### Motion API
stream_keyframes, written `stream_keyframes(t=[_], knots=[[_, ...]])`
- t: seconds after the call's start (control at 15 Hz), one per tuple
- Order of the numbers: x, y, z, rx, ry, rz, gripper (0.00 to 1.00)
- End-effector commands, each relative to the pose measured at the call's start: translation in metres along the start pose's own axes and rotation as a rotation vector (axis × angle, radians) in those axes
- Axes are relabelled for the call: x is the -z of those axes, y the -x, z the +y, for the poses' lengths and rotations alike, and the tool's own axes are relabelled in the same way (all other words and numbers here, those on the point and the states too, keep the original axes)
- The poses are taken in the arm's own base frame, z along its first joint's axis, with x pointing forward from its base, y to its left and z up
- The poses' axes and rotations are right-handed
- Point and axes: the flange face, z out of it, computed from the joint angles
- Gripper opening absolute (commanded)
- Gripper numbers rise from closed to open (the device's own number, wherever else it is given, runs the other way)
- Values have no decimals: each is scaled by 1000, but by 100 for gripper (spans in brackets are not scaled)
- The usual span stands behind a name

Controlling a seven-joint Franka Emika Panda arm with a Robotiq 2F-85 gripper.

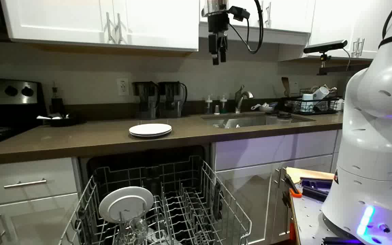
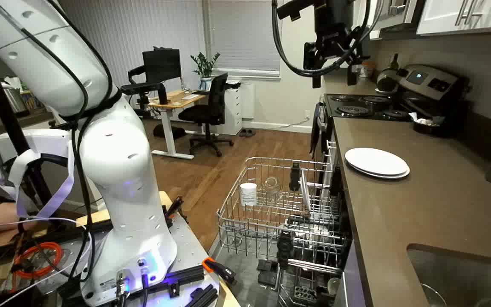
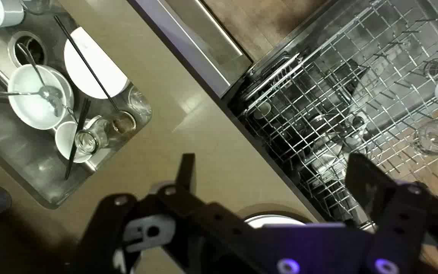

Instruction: Pick up the white plate from the countertop and put it in the dishwasher

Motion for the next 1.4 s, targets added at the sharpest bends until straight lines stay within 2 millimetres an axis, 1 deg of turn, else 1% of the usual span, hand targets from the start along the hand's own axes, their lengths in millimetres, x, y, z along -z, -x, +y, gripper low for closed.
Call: stream_keyframes(t=[0.0, 0.33, 0.4, 0.47, 0.53, 0.6, 0.67, 0.73, 0.8, 0.87, 0.93, 1.0, 1.07, 1.13, 1.27, 1.33], knots=[[1, 0, 0, 0, 0, -1, 100], [1, 0, 0, 0, 0, -1, 100], [0, -2, -3, 3, 5, 7, 100], [-1, -6, -13, 27, 14, 31, 100], [-1, -9, -19, 39, 20, 43, 100], [0, -13, -33, 67, 37, 76, 100], [0, -17, -43, 85, 45, 100, 100], [0, -21, -61, 112, 66, 144, 100], [1, -24, -73, 134, 76, 173, 100], [-1, -30, -92, 158, 97, 216, 100], [-2, -33, -105, 178, 113, 244, 100], [-7, -37, -123, 197, 139, 280, 100], [-9, -39, -135, 210, 156, 308, 100], [-17, -43, -151, 229, 182, 332, 100], [-31, -51, -172, 253, 232, 346, 100], [-37, -54, -180, 262, 264, 359, 100]])
